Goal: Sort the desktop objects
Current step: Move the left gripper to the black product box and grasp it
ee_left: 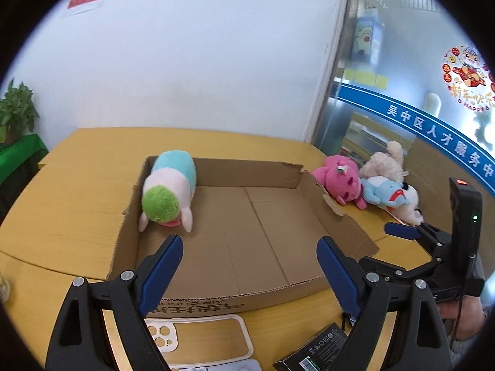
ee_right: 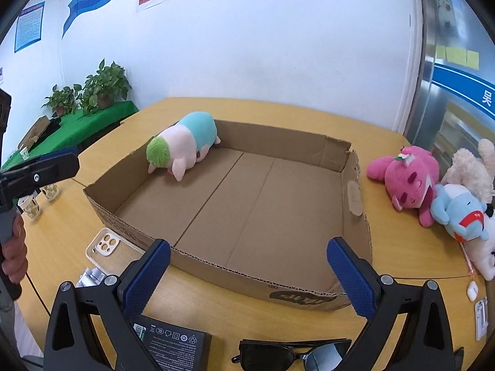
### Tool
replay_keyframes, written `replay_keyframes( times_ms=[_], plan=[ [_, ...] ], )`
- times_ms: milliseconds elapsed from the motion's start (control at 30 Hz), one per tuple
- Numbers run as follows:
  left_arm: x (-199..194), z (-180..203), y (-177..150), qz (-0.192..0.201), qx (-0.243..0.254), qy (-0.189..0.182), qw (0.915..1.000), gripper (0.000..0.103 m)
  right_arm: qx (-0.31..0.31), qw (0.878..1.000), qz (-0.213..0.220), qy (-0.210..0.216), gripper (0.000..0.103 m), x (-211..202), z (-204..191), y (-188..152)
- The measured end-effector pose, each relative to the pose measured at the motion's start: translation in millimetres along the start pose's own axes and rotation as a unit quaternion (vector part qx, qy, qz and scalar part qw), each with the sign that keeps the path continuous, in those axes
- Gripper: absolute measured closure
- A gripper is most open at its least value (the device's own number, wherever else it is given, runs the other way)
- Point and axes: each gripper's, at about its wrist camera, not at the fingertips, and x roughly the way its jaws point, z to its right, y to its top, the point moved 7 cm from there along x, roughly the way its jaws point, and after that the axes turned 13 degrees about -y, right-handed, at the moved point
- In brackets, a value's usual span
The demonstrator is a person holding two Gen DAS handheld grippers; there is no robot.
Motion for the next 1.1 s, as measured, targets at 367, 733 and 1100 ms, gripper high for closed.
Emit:
replay_keyframes(
  times_ms=[367,733,1100],
  plan=[
    [16.4,22.9,-26.5,-0.055,0.045,0.031,0.9970,0.081,0.032,0.999,0.002,0.007,0.059,-9.7,8.2,-8.6],
    [-4.6,48.5,-44.9,-0.042,0.030,-0.024,0.9984,0.017,0.007,0.994,0.026,0.101,0.000,-43.6,8.9,-46.4],
    [31.3,72.3,-128.9,-0.177,-0.061,-0.152,0.9705,0.017,-0.059,0.973,-0.088,0.207,0.000,-28.2,-43.1,-152.6]
  ],
)
